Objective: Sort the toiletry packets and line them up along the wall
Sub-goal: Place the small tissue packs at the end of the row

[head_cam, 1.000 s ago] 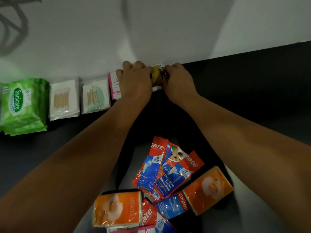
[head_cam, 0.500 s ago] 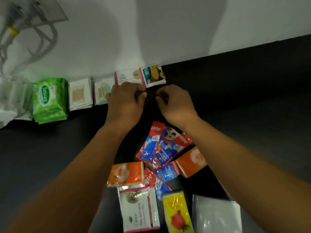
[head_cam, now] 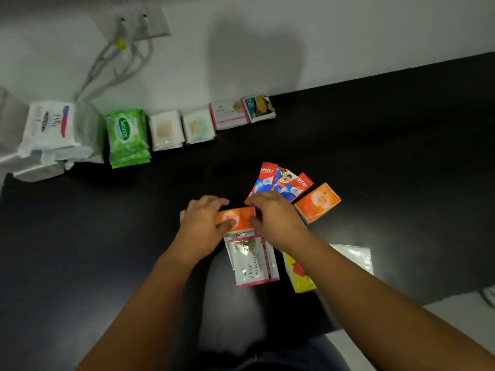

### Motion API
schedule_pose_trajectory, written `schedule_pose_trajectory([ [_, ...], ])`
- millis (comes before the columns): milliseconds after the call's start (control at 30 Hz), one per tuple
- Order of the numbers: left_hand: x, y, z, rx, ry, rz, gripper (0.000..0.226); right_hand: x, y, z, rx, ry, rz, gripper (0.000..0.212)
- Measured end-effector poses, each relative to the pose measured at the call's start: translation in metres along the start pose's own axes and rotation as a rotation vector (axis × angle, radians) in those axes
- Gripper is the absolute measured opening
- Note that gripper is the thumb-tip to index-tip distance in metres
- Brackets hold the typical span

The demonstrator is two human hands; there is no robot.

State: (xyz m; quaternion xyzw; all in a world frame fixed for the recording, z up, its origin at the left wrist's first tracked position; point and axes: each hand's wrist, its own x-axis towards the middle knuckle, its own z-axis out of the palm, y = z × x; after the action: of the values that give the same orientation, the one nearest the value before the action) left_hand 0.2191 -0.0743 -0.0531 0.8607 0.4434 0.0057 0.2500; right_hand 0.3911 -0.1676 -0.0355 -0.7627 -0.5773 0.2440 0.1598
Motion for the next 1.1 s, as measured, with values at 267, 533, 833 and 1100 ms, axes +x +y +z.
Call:
schedule_pose_trajectory([
  [267, -0.012, 0.000, 0.008, 0.106, -0.030, -0.009, 0.050, -0.002, -0.010, 0.009, -0.208, -0.032, 0.023, 0.051],
  [533, -0.012, 0.007, -0.004, -0.089, -0.017, 0.025, 0.036, -0.001, -0.018, 0.018, -0.310, -0.052, 0.021, 0.056],
  [833, 0.020, 0.056, -0.024, -0.368, 0.306, 0.058, 0.049, 0.006, 0.010, -0.032, 0.254, 0.109, 0.168, 0.020],
  [1100, 0.087, 0.128, 0.011, -0.685, 0.363, -0.195, 0.048, 0.055, 0.091, -0.062, 0.748, 0.196, 0.276, 0.028],
])
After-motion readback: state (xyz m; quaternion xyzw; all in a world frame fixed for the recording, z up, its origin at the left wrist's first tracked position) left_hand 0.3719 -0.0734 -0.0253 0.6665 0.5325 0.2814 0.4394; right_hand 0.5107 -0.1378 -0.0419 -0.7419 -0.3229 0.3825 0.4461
